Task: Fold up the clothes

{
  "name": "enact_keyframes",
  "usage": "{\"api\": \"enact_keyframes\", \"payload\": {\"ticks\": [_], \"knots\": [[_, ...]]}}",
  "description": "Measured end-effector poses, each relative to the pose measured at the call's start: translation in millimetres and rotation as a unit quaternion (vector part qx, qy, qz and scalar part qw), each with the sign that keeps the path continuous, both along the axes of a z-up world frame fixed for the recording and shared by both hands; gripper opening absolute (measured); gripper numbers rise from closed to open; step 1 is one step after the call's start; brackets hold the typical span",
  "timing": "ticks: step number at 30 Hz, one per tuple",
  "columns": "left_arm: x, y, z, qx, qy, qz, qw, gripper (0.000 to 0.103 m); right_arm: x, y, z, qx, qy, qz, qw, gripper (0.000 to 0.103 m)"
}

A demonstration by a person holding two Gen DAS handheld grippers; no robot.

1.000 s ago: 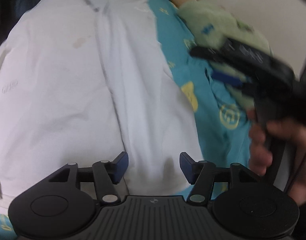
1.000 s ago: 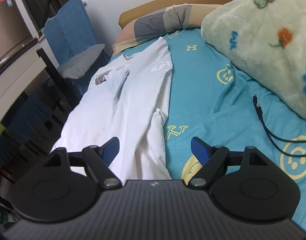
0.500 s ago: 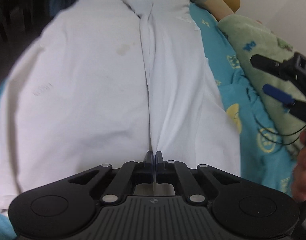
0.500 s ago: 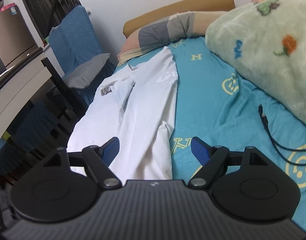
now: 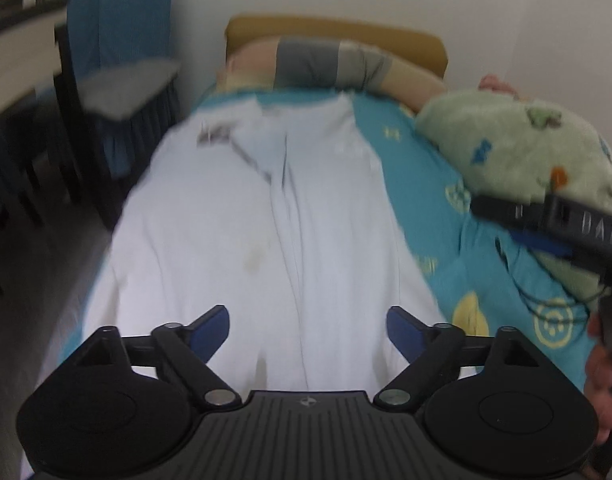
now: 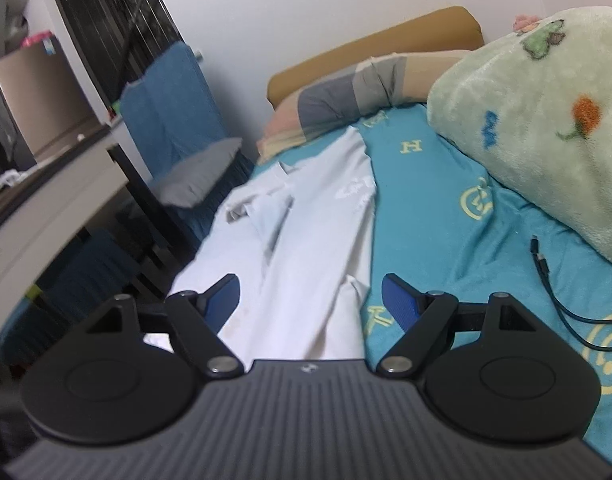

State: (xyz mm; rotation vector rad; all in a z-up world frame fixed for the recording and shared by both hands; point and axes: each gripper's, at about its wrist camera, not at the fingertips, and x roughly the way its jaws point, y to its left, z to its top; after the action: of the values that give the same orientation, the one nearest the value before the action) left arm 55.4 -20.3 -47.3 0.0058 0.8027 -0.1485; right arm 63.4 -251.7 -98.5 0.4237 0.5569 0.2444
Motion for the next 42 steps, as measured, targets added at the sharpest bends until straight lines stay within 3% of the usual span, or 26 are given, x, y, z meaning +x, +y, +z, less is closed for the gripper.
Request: {"api": "enact_keyframes", "payload": {"ticks": [5,10,16,19,29,31,32,33,35,40,42], "knots": [[6.5,0.9,13.4,-0.018,-0.072,0.002,0.9972,0.099,5.8,3.7,-1.1,0.025,-0.014,0.02,0.999,0.073],[6.3,12.0,-11.1,-0.045,-0.072,-0.015,0.9963,0.099,41.9,29.3,-6.7,0.012,0.005,0.06,0.998,0.062],[30.7,40.2,-31.6,-0.042,-0.087,-0.007,0.9953,0.099,131.8,72.4,-30.4,0.029,0.047,0.092,0.994,0.054],[43.3,54.4,-40.9,-0.04,-0.091,0.002,0.9951,0.099,178.7,101.6,-43.3,0.004,0.052,0.103,0.993,0.054],[83.1,109.8,-69.4,-0.114,-0.064,0.055,0.99,0.099,282.4,156.2,-77.8,-0.087,0.065,0.088,0.99,0.053],[85.9,118.2,-70.2,-0.119,-0.065,0.067,0.9885,0.099,290.1,164.9,-78.2,-0.107,0.057,0.097,0.988,0.039],[86.4,122.3,-68.9,-0.121,-0.068,0.073,0.9876,0.099,292.5,170.4,-77.3,-0.117,0.054,0.106,0.986,0.026],[86.8,126.5,-67.0,-0.124,-0.072,0.079,0.9865,0.099,291.4,181.6,-74.5,-0.136,0.048,0.121,0.982,0.014],[84.2,134.6,-61.7,-0.13,-0.077,0.092,0.9842,0.099,289.1,203.9,-68.8,-0.176,0.037,0.151,0.972,0.007],[72.1,152.6,-44.4,-0.142,-0.093,0.12,0.978,0.099,283.5,259.7,-54.7,-0.271,0.009,0.225,0.936,0.006],[67.1,158.8,-37.9,-0.147,-0.099,0.13,0.9756,0.099,280.9,280.5,-49.7,-0.288,0.012,0.248,0.925,0.007]]}}
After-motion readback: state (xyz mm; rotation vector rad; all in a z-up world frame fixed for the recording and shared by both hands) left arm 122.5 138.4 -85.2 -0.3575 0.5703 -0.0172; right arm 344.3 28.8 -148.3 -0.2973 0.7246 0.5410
